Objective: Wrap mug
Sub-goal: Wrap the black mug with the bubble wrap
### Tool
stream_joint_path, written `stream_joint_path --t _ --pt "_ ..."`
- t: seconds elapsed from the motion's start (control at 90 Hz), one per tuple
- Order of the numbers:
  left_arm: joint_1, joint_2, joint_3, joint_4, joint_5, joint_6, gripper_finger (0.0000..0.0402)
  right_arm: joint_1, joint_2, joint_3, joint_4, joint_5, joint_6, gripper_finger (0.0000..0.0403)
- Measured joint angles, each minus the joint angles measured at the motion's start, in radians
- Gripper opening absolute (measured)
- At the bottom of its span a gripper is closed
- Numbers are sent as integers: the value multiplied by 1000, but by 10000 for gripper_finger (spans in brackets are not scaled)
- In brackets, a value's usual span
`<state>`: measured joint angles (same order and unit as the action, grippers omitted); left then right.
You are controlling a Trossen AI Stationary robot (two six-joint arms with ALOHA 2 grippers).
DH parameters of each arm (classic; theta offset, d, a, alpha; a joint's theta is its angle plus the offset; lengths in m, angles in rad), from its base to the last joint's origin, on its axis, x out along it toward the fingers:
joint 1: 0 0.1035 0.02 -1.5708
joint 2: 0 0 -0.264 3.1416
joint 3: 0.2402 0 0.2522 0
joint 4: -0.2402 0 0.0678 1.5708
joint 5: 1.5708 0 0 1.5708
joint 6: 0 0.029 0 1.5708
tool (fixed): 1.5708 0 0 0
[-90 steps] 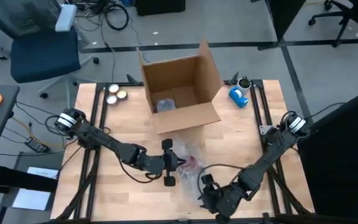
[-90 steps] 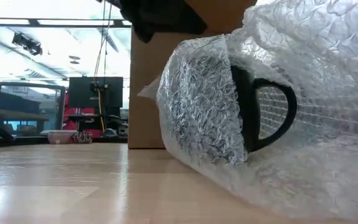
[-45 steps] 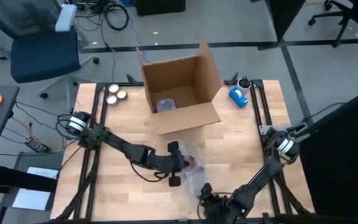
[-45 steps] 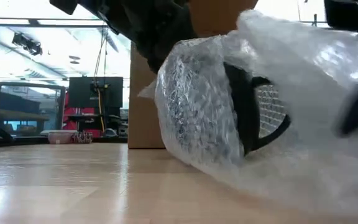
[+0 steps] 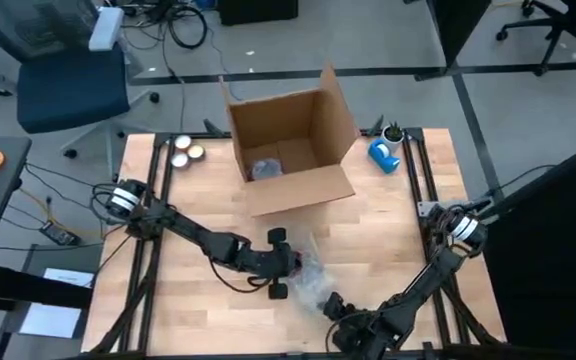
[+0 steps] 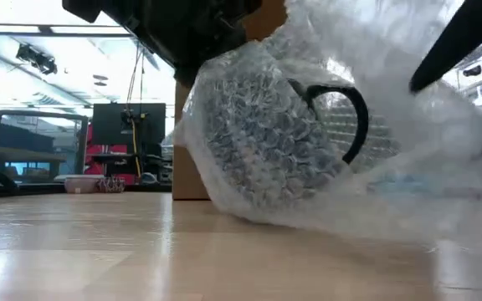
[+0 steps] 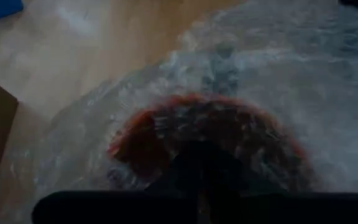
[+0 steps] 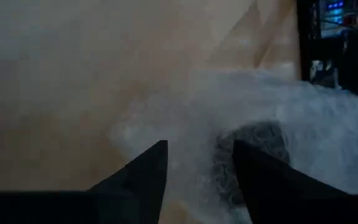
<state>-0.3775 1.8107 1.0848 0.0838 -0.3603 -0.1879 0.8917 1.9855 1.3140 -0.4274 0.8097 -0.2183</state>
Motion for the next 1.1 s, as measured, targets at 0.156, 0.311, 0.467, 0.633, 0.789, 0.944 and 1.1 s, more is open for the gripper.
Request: stream_joint_path --t 0.156,0.311,0.467,0.633,0.789,0.944,1.1 --pt "0 0 0 0 0 5 0 -2 -21 0 -13 -115 242 156" --pt "1 0 0 2 -1 7 0 29 -21 0 -128 -148 314 156" --pt "9 1 14 23 -1 31 0 50 -21 0 -160 -130 379 156" --pt "11 2 129 -60 -1 103 0 40 -21 0 -145 -122 427 156" --pt "11 2 235 -181 -1 136 0 37 -21 0 -164 -118 403 156" --pt "11 0 263 -213 -1 135 0 51 -21 -1 -228 -116 258 156" --pt "14 9 262 -211 -1 132 0 51 0 -26 -178 -59 11 156"
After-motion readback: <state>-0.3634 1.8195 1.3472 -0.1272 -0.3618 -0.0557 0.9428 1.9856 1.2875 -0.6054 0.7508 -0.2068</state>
